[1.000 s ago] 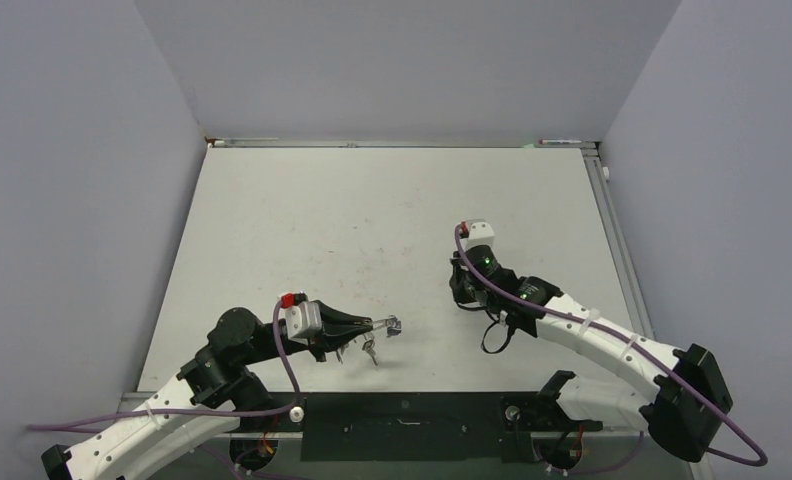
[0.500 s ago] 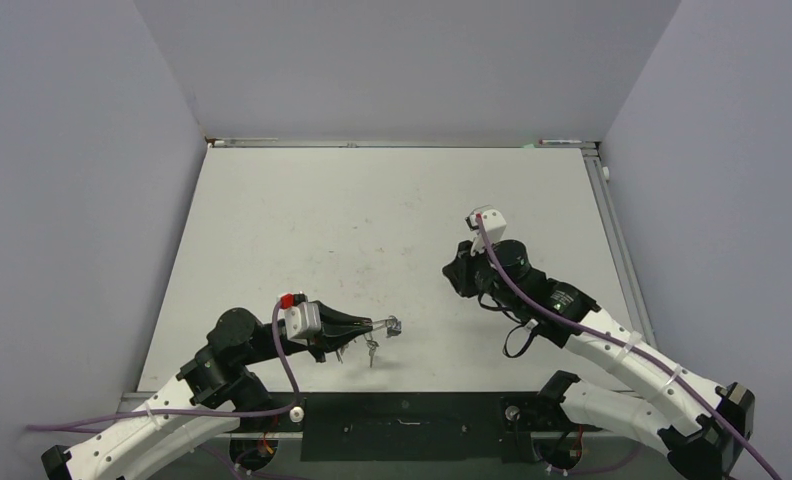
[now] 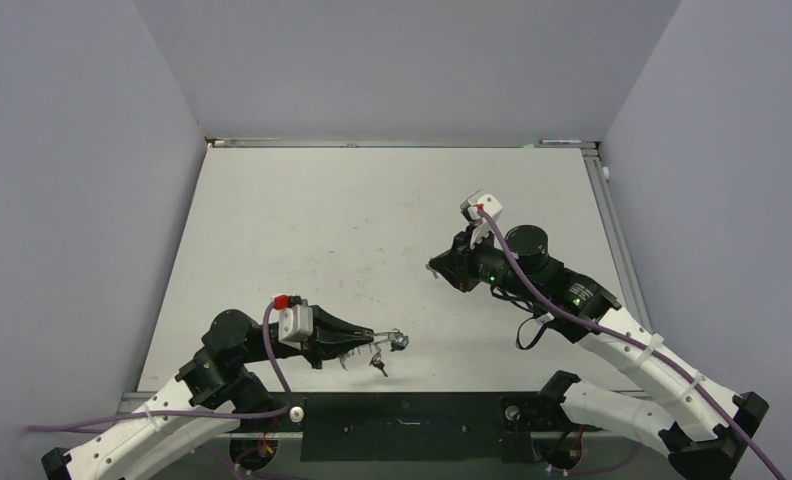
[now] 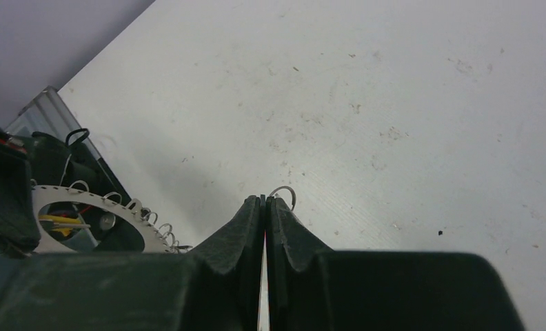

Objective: Put the keys on the keyring

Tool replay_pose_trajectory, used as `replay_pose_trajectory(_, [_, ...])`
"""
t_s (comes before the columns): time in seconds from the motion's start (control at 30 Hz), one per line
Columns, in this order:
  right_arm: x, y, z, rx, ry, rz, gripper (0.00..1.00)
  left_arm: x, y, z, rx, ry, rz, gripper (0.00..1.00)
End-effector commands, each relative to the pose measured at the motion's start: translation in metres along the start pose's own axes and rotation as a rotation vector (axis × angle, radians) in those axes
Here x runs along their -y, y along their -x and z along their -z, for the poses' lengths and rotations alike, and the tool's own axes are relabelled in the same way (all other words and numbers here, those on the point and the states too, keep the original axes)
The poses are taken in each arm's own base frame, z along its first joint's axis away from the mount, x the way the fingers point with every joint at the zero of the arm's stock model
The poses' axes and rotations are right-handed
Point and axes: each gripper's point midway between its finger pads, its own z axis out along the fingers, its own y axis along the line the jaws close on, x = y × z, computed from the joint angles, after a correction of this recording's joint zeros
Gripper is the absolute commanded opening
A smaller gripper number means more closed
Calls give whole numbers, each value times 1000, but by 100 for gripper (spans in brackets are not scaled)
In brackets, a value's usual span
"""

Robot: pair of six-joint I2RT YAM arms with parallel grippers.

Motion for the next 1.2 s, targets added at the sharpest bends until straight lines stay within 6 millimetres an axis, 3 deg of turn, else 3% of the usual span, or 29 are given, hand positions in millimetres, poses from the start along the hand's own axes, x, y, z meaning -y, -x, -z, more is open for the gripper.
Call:
replay_pose_trajectory(0.0, [-38,29,23,60,185,57,5,15,45,0,129,-79,-43,0])
replay_pose_trajectory(0.2, [-64,29,37,58,321,37,5,10,46,0,137,-53,-52,0])
replay_pose_trajectory(0.43, [-98,29,51,46,510,59,5,17,48,1,151,-87,-42,0])
replay_pose_trajectory(0.73, [-128,24,45,61,596,232,5,24,50,-4,123,-129,79,0])
replay_pose_trajectory(0.93, [-137,22,36,70,628,321,5,30,64,-3,157,-134,249,0])
replay_pose_trajectory(1.17, [-150,16,39,76,715,393,5,35,79,3,228,-137,377,0])
